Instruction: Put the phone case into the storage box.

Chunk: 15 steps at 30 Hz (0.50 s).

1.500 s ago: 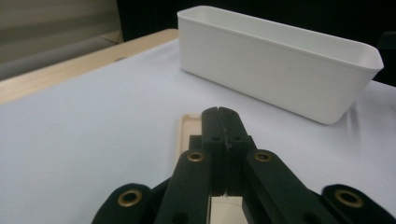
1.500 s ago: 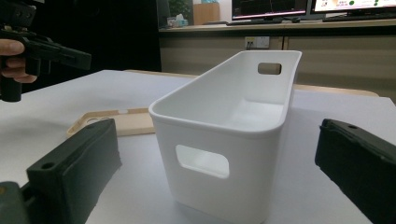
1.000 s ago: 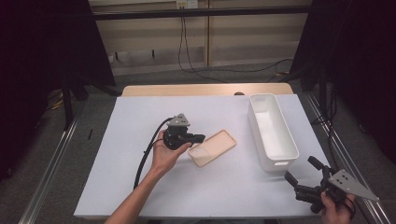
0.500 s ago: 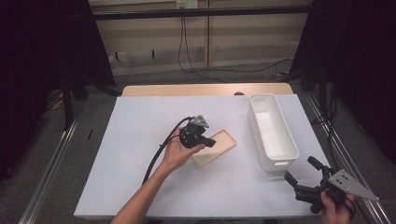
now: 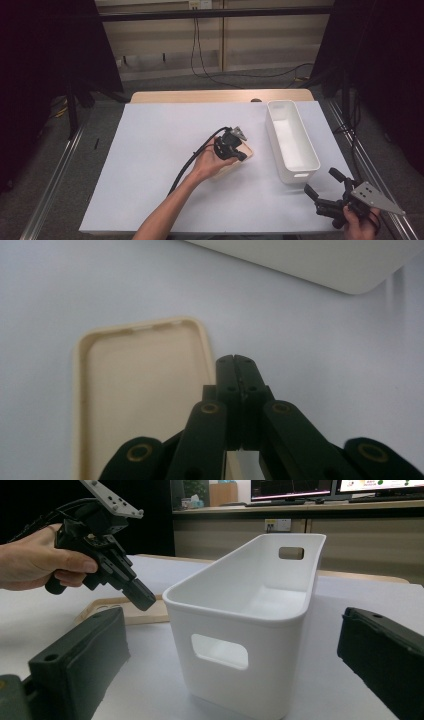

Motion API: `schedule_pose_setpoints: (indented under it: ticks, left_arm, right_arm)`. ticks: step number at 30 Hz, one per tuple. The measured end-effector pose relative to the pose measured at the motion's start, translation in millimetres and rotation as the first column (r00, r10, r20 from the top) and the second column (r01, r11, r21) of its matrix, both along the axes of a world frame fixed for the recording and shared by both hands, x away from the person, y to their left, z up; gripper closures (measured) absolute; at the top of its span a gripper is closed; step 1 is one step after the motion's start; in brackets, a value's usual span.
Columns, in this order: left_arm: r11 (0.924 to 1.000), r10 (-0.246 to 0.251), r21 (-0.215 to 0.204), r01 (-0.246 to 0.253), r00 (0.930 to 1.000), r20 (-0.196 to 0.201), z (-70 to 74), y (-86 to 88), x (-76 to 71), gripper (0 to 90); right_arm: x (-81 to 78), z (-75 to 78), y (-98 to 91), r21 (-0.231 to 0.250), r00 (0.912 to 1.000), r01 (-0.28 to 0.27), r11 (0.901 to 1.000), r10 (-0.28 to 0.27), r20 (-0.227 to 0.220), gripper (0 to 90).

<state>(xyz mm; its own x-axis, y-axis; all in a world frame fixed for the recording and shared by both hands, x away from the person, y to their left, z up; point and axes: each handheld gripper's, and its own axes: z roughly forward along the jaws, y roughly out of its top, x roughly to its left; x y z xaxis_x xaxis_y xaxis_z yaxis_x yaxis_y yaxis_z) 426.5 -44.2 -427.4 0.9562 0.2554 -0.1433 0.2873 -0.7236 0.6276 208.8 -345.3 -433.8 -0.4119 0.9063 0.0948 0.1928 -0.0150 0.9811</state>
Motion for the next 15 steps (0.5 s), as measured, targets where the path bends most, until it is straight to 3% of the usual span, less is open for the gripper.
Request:
schedule_pose_setpoints:
  ticks: [4, 9, 15]
  left_arm:
    - [0.9994, -0.019, -0.030, 0.018, 0.9995, -0.027, -2.0, -9.7, 1.1, 90.0]
    - [0.9993, -0.036, 0.005, 0.036, 0.9989, -0.029, -9.2, -19.9, 1.4, 90.0]
    - [0.9997, 0.001, 0.022, 0.001, 0.9987, -0.052, -19.1, -17.2, 7.6, 90.0]
  right_arm:
    - [0.0, -0.5, -1.1, -0.003, 1.0000, 0.004, 1.0000, -0.004, 0.000, 0.0]
    - [0.1, -0.7, -1.8, 0.000, 1.0000, 0.007, 1.0000, -0.007, -0.002, 0.0]
    - [-0.3, -0.7, -2.1, -0.001, 1.0000, 0.008, 1.0000, -0.008, -0.003, 0.0]
